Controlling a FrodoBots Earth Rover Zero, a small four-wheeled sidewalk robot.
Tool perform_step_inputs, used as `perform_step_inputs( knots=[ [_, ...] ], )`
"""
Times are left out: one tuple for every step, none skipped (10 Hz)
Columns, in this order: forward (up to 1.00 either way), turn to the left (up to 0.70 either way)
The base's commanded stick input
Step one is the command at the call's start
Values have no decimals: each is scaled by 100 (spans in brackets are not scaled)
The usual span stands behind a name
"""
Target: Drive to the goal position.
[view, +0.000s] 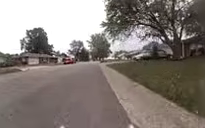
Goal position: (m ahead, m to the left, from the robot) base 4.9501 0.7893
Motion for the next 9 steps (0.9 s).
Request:
perform_step_inputs(
  knots=[
    [100,0],
    [100,0],
    [100,0],
    [100,0],
    [100,0],
    [100,0],
    [100,0],
    [100,0],
    [100,0]
  ],
)
